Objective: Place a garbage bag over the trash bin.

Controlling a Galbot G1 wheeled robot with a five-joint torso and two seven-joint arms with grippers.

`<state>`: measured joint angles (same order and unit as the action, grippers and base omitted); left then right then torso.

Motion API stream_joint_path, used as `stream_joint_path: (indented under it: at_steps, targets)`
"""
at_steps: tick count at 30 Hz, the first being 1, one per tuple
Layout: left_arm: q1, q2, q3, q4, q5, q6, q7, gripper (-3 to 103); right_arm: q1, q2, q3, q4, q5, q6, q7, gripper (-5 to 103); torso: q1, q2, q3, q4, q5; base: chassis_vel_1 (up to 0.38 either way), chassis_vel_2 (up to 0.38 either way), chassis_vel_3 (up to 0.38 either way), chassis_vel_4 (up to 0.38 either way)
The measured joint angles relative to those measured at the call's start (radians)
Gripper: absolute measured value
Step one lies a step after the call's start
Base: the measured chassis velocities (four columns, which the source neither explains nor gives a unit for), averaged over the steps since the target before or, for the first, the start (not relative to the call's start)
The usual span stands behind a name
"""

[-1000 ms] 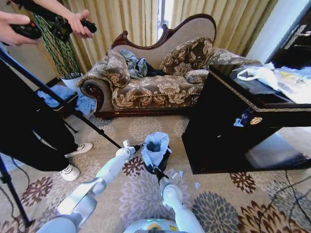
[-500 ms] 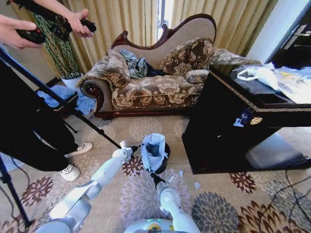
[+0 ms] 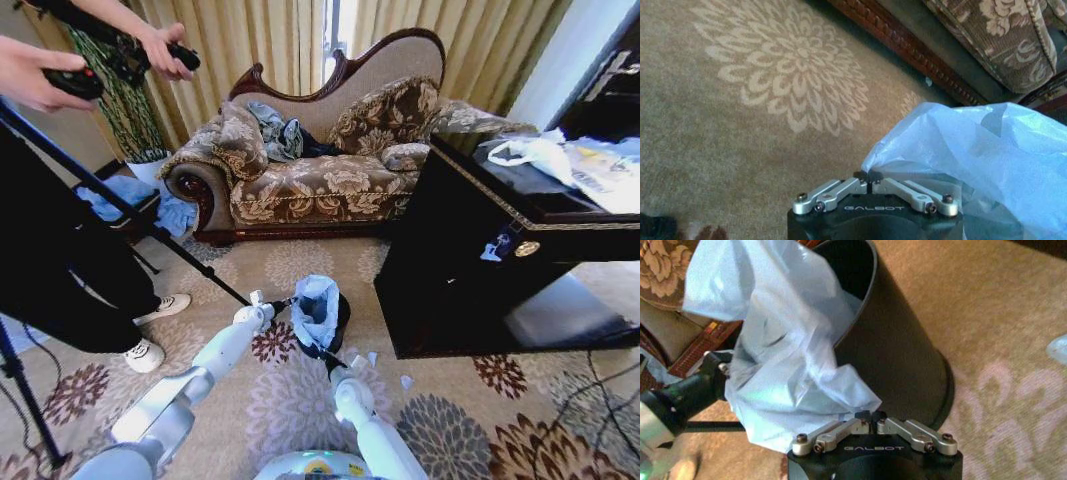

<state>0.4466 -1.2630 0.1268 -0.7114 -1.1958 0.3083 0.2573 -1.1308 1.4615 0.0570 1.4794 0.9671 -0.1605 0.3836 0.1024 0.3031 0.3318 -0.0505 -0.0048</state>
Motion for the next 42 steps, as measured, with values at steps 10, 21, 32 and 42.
stream_joint_path:
  at_steps: [10, 21, 32, 42]
  targets:
    - [0.001, -0.017, 0.005, 0.016, 0.028, -0.018, -0.002, 0, 0.011, -0.025, 0.015, -0.019, -0.071, 0.015, -0.023, 0, 0.000, 0.000, 0.000, 0.0002, 0.0000, 0.000, 0.000, 0.000, 0.000]
    - [0.016, -0.016, 0.003, 0.003, 0.041, -0.032, -0.020, 27, 0.013, -0.063, 0.035, -0.015, -0.157, 0.035, -0.045, 0, 0.000, 0.000, 0.000, 0.0001, -0.0001, 0.000, 0.000, 0.000, 0.000]
    - [-0.001, 0.022, -0.003, -0.015, 0.026, -0.027, -0.022, 70, 0.009, -0.076, 0.046, -0.017, -0.303, 0.085, -0.113, 0, 0.000, 0.000, 0.000, 0.0001, -0.0002, 0.000, 0.000, 0.000, 0.000]
    - [-0.030, 0.025, -0.017, -0.017, -0.030, -0.002, -0.057, 100, 0.012, -0.075, 0.075, -0.079, -0.374, 0.139, -0.190, 0, 0.000, 0.000, 0.000, 0.0000, -0.0001, 0.000, 0.000, 0.000, 0.000]
